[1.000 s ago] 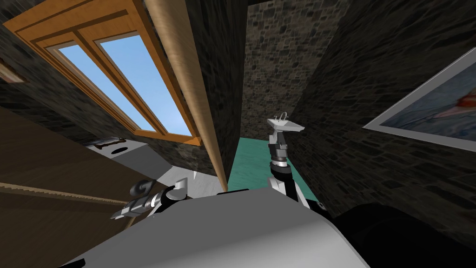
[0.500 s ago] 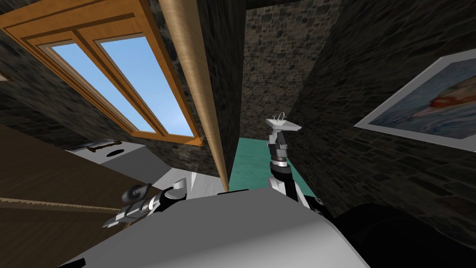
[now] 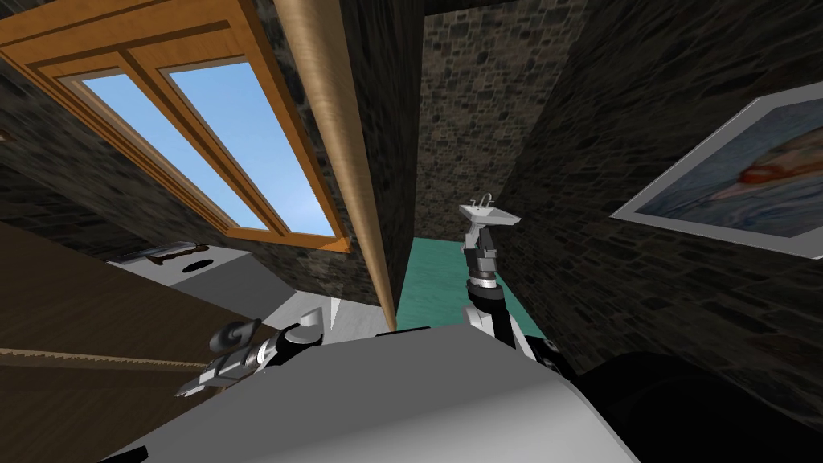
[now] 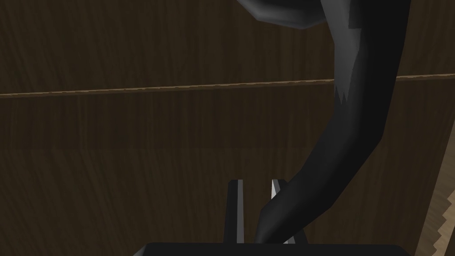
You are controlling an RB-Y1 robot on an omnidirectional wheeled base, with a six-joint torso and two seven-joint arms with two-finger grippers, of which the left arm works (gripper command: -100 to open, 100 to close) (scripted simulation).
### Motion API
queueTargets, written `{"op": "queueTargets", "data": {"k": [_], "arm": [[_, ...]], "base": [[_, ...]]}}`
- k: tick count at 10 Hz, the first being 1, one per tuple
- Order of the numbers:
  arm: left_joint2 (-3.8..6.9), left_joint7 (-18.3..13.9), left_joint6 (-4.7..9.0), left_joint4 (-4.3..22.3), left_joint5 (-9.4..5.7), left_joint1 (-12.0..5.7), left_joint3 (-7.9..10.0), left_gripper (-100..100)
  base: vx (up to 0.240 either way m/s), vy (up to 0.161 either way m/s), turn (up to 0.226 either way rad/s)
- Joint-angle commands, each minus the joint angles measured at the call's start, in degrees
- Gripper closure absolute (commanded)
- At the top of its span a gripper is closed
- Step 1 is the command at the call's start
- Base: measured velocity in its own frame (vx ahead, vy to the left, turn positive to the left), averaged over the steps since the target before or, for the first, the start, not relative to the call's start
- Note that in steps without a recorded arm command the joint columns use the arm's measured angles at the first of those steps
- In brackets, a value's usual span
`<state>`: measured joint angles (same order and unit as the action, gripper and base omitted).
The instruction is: Push the door open
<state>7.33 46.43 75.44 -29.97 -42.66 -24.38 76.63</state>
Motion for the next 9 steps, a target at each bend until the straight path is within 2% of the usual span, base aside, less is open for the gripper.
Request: {"op": "queueTargets", "data": {"k": [1, 7, 9], "arm": [[0.24, 0.40, 0.42, -0.23, -0.34, -0.22, 0.57, 100], [0.24, 0.40, 0.42, -0.23, -0.34, -0.22, 0.57, 100], [0.23, 0.75, 0.93, -0.26, -0.76, -0.36, 1.22, 100]], "base": [[-0.007, 0.054, -0.056], [-0.001, 0.009, -0.005], [-0.005, 0.020, -0.044]]}}
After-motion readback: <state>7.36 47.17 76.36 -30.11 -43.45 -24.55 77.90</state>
